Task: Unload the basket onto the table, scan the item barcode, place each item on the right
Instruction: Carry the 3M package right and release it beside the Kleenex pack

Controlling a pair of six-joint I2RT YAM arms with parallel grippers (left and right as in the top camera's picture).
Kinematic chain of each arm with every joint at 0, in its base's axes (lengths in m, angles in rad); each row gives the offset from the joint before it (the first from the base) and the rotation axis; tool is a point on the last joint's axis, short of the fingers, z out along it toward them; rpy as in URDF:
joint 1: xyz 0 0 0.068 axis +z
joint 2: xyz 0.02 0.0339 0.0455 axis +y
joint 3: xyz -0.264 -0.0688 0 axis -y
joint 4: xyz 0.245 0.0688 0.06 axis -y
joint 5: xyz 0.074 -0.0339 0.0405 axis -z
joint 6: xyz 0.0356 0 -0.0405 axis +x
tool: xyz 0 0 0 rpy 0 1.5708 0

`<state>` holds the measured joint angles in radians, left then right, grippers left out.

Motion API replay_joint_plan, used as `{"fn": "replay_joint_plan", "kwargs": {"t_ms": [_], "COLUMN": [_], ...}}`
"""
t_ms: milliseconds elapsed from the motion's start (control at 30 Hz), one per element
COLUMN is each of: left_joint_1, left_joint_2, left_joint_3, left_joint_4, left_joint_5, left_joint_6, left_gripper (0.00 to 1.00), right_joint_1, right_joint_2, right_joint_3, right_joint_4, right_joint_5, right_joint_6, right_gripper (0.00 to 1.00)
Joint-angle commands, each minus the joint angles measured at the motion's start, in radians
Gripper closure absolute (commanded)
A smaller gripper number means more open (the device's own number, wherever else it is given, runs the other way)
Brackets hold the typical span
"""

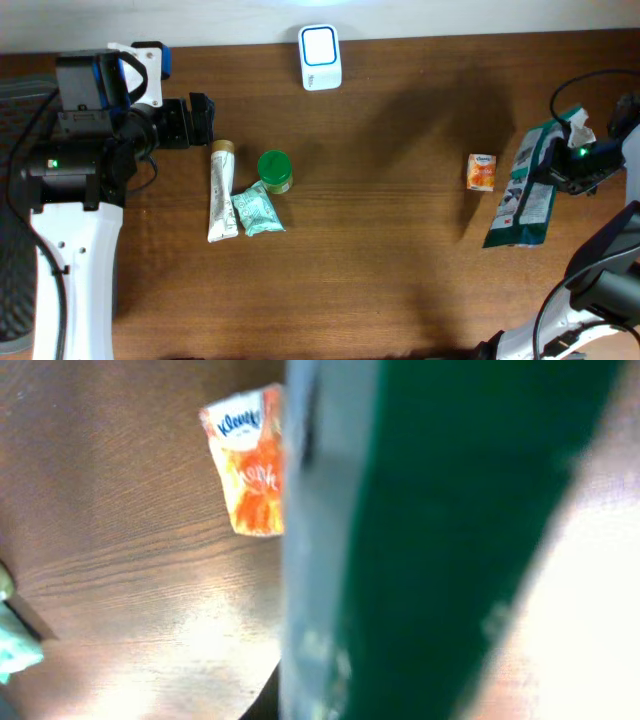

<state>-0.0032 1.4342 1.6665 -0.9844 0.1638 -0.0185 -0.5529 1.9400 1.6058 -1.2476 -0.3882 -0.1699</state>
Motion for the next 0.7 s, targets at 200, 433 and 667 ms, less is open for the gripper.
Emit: {"fn": "replay_joint_plan", "kwargs": {"t_ms": [200, 433, 667], "left_joint_1": [0.006, 0.006, 0.006], "left_joint_2": [-0.01, -0.01, -0.01], "left_joint_3": [0.014, 0.014, 0.014], "left_joint_4": [0.002, 0.001, 0.001], "left_joint_5": [-0.004, -0.004, -0.004], "left_joint_6": [0.012, 0.012, 0.012], "left_gripper": [0.01, 0.01, 0.01], "right_joint_1": [0.005, 0.005, 0.07], "right_joint_2": [0.061, 0.061, 0.061], "right_joint_3": [0.003, 0.252, 0.547], "right_joint_4": [0.052, -0.134, -0.336], "right_joint_5": [-0.031, -0.01, 0.007], "right_joint_6": [-0.091, -0.084, -0.059], "right_gripper": [0.43, 0.23, 0.02]}}
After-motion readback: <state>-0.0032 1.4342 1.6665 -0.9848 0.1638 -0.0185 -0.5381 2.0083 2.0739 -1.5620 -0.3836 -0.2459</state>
